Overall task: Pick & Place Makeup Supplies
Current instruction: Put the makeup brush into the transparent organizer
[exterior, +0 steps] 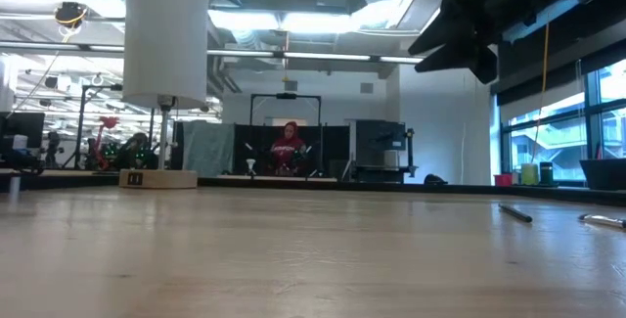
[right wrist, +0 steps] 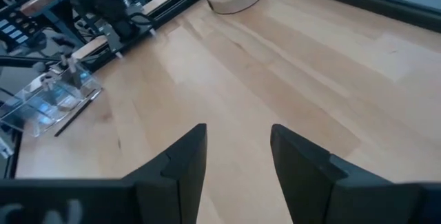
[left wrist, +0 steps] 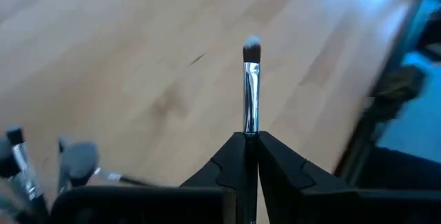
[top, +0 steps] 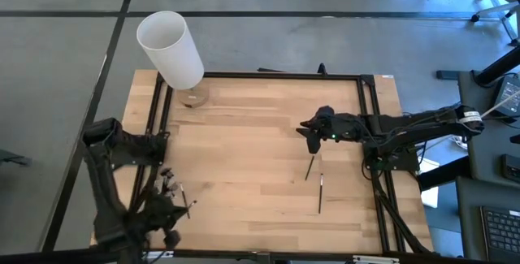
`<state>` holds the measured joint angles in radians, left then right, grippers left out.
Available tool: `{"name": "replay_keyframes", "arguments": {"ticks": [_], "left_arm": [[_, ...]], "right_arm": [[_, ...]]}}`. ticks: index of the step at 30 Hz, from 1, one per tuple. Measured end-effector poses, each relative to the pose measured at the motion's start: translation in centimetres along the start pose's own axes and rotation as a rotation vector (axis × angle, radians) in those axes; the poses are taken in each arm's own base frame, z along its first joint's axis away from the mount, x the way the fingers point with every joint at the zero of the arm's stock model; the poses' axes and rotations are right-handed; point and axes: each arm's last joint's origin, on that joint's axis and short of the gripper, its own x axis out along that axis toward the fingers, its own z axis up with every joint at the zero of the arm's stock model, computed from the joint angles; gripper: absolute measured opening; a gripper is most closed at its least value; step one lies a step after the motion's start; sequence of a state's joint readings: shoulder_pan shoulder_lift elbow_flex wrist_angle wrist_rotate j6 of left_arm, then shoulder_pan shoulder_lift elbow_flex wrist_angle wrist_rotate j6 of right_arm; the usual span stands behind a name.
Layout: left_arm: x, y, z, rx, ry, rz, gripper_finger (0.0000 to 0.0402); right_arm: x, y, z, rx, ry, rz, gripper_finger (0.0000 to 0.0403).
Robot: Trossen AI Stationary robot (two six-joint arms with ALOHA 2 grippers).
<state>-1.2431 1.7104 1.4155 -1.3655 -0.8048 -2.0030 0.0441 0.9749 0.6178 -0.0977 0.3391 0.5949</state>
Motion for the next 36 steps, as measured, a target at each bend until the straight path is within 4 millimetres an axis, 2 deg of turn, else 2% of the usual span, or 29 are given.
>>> {"name": "replay_keyframes", "arguments": {"ticks": [5, 10, 15, 36], "left_arm": [[-0.9, 0.2, -2.6, 0.108, -0.094, -0.058, 0.0031], [0.0, 0.5, -5.0, 0.221, -0.056, 0.043, 0.0031], [1.0, 0.8, -6.5, 0.266, 0.015, 0.165, 0.0031], [1.2, 0.8, -7.3, 0.227, 0.071, 0.2, 0.0034]], "right_arm": [[0.0, 0.1, 0.0, 0.001, -0.002, 0.004, 0.0162], [0.0, 0.1, 0.0, 0.001, -0.002, 0.004, 0.0162], [0.0, 0.1, 0.0, 0.004, -0.002, 0.004, 0.0162], [0.0, 0.1, 0.0, 0.023, -0.001, 0.004, 0.0162]]}}
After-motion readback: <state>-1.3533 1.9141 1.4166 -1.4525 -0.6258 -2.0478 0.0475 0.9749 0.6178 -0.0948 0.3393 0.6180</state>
